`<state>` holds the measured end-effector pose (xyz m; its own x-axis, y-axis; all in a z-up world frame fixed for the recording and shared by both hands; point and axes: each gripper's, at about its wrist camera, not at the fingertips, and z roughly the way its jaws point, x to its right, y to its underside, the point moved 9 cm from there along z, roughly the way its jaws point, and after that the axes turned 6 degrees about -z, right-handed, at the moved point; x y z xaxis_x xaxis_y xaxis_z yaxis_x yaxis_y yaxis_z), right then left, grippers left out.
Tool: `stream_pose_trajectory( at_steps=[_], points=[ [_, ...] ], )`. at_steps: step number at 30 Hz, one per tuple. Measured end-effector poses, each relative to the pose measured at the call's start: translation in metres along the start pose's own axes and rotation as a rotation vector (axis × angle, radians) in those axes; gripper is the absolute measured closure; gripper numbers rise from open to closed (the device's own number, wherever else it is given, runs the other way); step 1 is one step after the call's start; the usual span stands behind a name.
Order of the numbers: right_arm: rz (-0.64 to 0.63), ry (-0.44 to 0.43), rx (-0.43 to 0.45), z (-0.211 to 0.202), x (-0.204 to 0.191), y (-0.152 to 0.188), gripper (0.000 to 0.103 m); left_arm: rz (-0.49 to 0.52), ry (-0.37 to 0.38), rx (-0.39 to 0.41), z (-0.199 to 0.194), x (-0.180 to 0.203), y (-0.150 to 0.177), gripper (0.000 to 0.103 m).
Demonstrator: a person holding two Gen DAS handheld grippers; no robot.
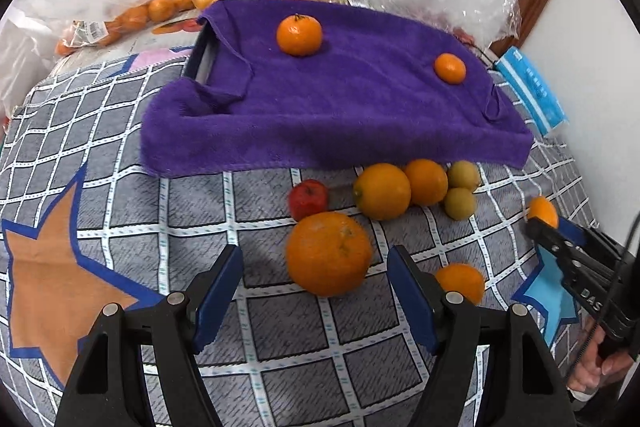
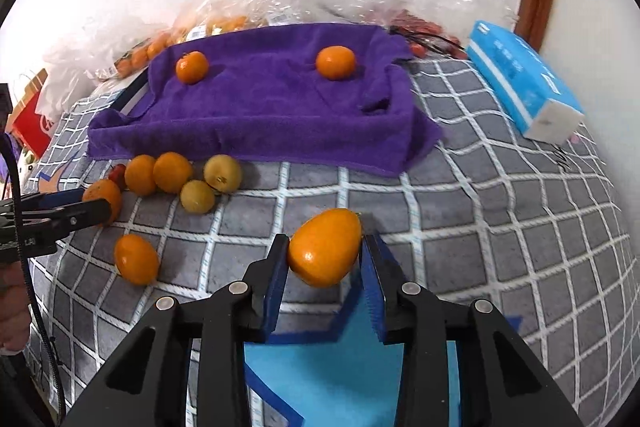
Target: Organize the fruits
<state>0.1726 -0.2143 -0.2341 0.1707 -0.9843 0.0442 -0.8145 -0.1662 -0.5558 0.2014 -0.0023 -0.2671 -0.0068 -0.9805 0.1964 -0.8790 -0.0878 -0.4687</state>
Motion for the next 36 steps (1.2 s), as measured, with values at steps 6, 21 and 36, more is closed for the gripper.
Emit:
stream_pose_trajectory(
  at_steps=[6, 21, 36],
  points=[
    [0.016, 0.007, 0.001, -0.009, 0.002, 0.006, 0.067, 0.041, -0.054, -0.005, 0.006, 0.007, 0.001, 0.063],
    [0.014, 0.022, 0.093, -0.062, -0.01, -0.033, 0.067, -0.035, -0.005, 0.076, -0.068, -0.008, -0.011, 0.063],
    [0.018, 0.046, 0.195, -0.11, -0.013, -0.078, 0.067, -0.041, 0.03, 0.206, -0.137, -0.004, -0.046, 0.063]
  ],
)
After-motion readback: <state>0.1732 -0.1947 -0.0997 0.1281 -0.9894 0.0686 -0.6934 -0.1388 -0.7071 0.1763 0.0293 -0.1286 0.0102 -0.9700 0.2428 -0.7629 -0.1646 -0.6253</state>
